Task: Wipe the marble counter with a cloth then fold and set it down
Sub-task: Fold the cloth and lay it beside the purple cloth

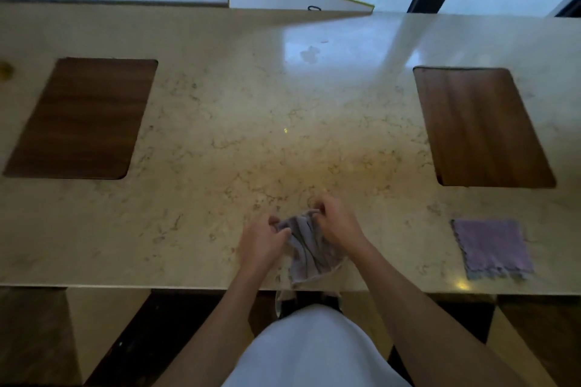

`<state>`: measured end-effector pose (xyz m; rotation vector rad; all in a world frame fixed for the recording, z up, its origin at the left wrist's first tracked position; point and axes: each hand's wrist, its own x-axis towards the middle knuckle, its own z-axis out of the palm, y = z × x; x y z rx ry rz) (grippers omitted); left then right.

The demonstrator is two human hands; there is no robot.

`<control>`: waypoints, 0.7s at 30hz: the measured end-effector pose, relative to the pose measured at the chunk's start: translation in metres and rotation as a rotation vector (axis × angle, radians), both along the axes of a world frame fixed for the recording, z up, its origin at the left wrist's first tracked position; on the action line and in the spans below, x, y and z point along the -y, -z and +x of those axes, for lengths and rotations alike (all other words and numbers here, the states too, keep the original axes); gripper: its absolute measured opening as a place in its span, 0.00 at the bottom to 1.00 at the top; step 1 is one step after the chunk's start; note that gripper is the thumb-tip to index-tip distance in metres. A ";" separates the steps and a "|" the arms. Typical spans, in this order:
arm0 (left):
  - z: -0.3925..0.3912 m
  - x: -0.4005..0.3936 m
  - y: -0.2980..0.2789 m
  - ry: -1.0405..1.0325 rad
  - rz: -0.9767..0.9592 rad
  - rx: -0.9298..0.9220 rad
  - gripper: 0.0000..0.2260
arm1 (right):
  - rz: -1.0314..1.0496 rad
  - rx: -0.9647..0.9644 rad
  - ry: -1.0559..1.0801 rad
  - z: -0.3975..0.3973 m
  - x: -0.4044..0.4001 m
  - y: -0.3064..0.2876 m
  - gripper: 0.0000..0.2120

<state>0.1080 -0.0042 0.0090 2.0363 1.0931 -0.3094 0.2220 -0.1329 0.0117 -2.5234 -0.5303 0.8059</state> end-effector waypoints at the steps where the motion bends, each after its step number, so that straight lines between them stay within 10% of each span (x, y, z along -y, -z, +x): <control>1: 0.001 -0.001 -0.002 0.001 -0.023 -0.011 0.11 | -0.013 -0.025 0.017 0.001 0.000 -0.004 0.03; 11: -0.028 0.010 -0.056 -0.078 -0.407 0.311 0.07 | 0.464 -0.055 0.422 -0.017 0.084 -0.063 0.02; 21: 0.000 0.112 -0.078 0.287 -0.431 0.329 0.07 | 0.425 0.144 0.455 -0.027 0.225 -0.084 0.06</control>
